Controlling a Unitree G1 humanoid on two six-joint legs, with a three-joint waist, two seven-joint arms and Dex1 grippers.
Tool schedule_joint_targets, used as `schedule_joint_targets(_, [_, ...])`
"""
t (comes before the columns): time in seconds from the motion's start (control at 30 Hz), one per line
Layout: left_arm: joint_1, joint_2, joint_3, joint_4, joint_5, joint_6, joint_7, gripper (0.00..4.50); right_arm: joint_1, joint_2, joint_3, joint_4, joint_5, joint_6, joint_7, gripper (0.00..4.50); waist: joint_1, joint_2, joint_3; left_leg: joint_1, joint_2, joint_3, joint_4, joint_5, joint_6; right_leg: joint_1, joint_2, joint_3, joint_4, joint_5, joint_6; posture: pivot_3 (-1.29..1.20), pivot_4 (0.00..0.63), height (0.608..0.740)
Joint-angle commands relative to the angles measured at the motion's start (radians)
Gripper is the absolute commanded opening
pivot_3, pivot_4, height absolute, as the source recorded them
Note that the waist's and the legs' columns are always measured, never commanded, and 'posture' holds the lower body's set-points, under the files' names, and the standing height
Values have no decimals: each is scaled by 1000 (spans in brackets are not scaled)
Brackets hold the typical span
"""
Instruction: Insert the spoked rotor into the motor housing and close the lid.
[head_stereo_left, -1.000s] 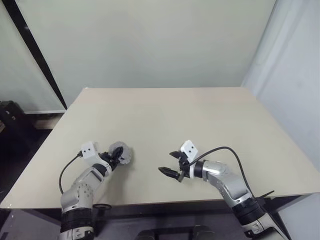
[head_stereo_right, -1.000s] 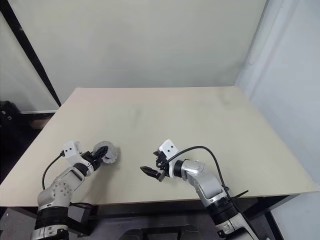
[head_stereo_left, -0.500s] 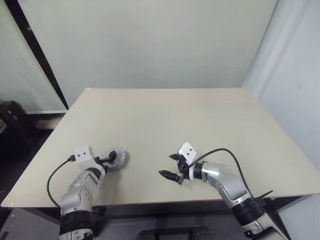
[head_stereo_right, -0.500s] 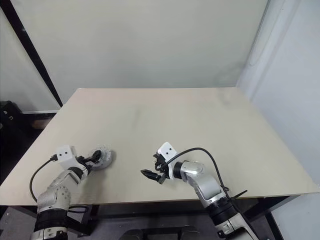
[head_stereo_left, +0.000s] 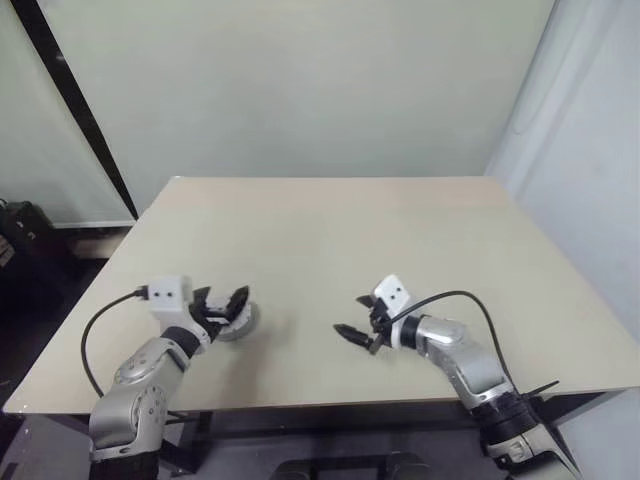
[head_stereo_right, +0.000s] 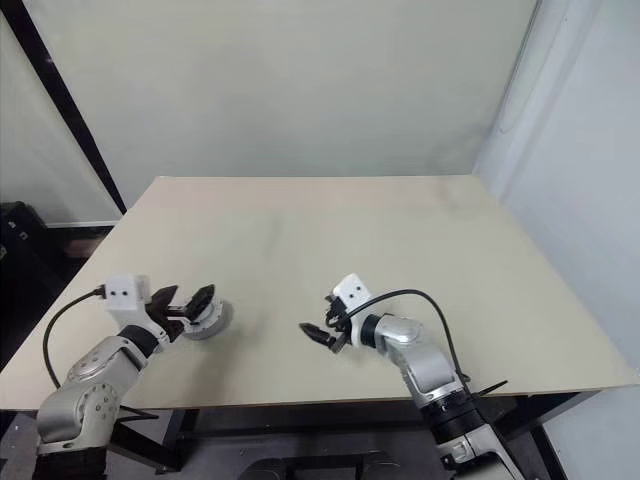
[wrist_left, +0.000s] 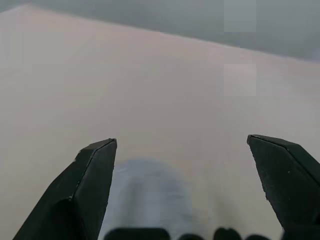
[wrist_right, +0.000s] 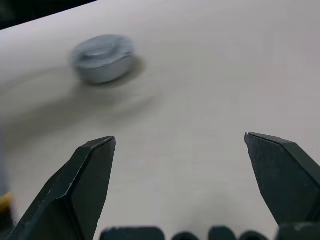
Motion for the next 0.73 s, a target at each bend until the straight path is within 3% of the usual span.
schedule_joint_targets(0.03, [-4,50,-79,-95,-11,55,-77,4479,-6,-23,-80,-47,21,-1,-27,4500,-1,0,0,0,0,0,0,0,0,0,0,0,0,0,0,0,0,740])
schedule_joint_targets(0.23, [-14,66,-204,-93,39,60,-121,4479,93,-85,-188,-139,48,33,-57,4500,-1,1,0,0,0,0,-1,0,0,0,0,0,0,0,0,0,0,740])
schedule_joint_targets(0.73, [-12,31,-168,-86,50,61,-79,4479,76,-61,-147,-120,37,24,-51,4500,-3,2,1,1,1,1,3,0,1,1,0,0,0,0,0,0,0,740])
